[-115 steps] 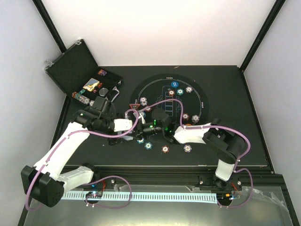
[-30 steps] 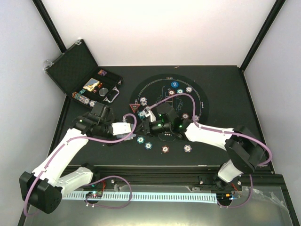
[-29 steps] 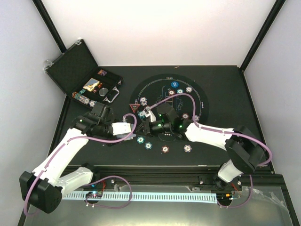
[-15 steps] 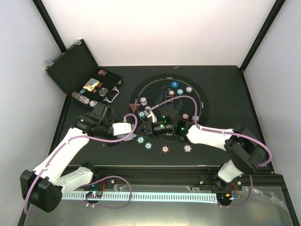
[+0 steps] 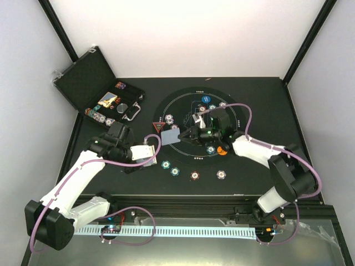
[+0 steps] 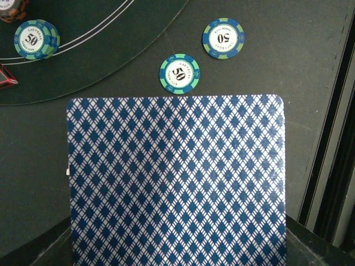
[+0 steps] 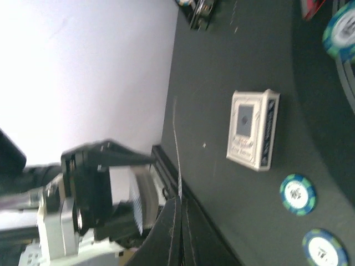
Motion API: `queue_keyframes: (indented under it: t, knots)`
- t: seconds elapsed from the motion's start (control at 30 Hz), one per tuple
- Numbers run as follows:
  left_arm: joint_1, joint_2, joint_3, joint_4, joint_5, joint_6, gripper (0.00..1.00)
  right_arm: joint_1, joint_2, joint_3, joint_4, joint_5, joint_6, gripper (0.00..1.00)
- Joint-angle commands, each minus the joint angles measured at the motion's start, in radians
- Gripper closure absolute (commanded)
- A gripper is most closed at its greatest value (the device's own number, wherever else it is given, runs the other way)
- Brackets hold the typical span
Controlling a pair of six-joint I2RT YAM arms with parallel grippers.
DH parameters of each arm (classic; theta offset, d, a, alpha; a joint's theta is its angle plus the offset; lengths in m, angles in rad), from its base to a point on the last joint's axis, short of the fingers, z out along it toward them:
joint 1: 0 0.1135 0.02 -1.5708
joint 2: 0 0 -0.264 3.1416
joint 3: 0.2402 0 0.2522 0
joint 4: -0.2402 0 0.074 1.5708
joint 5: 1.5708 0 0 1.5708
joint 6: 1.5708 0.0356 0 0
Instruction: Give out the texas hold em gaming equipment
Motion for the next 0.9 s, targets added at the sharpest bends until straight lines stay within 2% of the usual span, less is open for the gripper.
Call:
queue_keyframes:
  t: [0.0,0.23,0.43,0.6,0.73,0.8,0.87]
  knots:
    - [0.008,0.0,0.019,-0.04,0.003,-0.009,0.98,-0.062,0.108,0.134,-0.113,-0.032,-0.105,0.99]
    - [0.007,0.03,0.055,-0.142,0.035,-0.008,0.98,-0.083,0.392,0.478,-0.268,0.008,-0.164,0.99]
    - [0.006,0.043,0.057,-0.135,0.056,-0.017,0.98,-0.083,0.652,0.772,-0.401,0.063,-0.2,0.99]
    - [0.006,0.058,0.066,-0.105,0.051,-0.045,0.98,-0.083,0.793,0.947,-0.499,0.094,-0.227,0.99]
    - [0.006,0.055,0.057,-0.091,0.03,-0.034,0.98,-0.082,0.831,1.027,-0.593,0.125,-0.278,0.98]
    - [0.006,0.057,0.057,-0.093,0.019,-0.023,0.98,-0.082,0.817,1.037,-0.633,0.147,-0.312,0.92]
    - [0.006,0.062,0.067,-0.094,0.015,-0.017,0.99,-0.083,0.79,1.041,-0.697,0.187,-0.353,0.75]
